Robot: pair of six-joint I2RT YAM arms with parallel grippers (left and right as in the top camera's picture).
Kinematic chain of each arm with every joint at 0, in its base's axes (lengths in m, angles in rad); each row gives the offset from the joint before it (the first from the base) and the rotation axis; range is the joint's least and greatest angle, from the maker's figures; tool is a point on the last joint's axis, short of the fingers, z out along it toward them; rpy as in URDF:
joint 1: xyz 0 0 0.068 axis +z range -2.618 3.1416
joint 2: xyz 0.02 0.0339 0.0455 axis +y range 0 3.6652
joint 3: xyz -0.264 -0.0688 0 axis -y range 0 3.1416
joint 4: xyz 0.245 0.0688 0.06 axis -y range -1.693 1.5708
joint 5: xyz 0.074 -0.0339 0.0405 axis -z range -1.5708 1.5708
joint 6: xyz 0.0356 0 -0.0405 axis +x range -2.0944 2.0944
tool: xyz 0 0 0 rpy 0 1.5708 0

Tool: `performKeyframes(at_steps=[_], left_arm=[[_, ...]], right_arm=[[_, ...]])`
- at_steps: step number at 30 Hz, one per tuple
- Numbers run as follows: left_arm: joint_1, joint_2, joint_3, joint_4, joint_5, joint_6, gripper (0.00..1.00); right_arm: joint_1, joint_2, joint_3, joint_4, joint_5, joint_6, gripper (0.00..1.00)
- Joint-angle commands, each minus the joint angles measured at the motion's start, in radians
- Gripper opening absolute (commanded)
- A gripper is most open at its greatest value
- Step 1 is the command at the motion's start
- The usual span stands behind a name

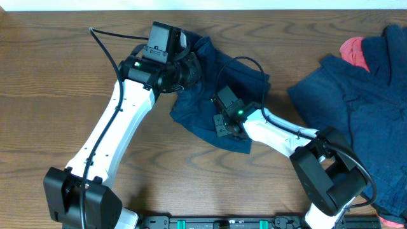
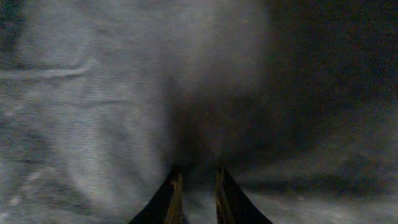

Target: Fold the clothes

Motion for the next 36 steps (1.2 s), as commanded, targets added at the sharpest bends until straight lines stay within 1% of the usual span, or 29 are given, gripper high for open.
performKeyframes(at_steps=[1,3,7,14,17,21,24,30,36], left_arm=[[-0.022,0.0,0.018,0.003,0.005,-0.013,0.07],[-0.038,0.003,0.017,-0.005,-0.002,-0.011,0.07],[-0.07,0.014,0.017,-0.048,-0.067,0.01,0.07],[-0.107,0.058,0.017,-0.059,-0.084,0.01,0.07],[-0.115,0.08,0.017,-0.058,-0.084,0.01,0.07],[-0.124,0.103,0.017,-0.048,-0.083,0.01,0.07],[-0.129,0.108,0.017,-0.032,-0.084,0.002,0.07],[-0.156,0.109,0.017,0.02,-0.083,0.002,0.07],[-0.195,0.117,0.017,0.037,-0.084,0.003,0.07]], right_arm=[[0.012,0.034,-0.021,0.002,-0.038,0.034,0.18],[0.005,0.034,-0.021,0.002,-0.037,0.033,0.19],[-0.027,0.014,-0.012,-0.026,-0.013,0.033,0.19],[-0.142,-0.108,0.001,-0.072,-0.011,-0.005,0.24],[-0.208,-0.13,0.001,-0.092,-0.011,-0.024,0.26],[-0.296,-0.117,-0.001,-0.119,-0.01,-0.024,0.24],[-0.336,-0.091,-0.002,-0.127,-0.011,-0.04,0.23],[-0.349,-0.026,-0.002,-0.122,-0.01,-0.05,0.22],[-0.348,0.037,-0.002,-0.104,-0.008,-0.049,0.22]])
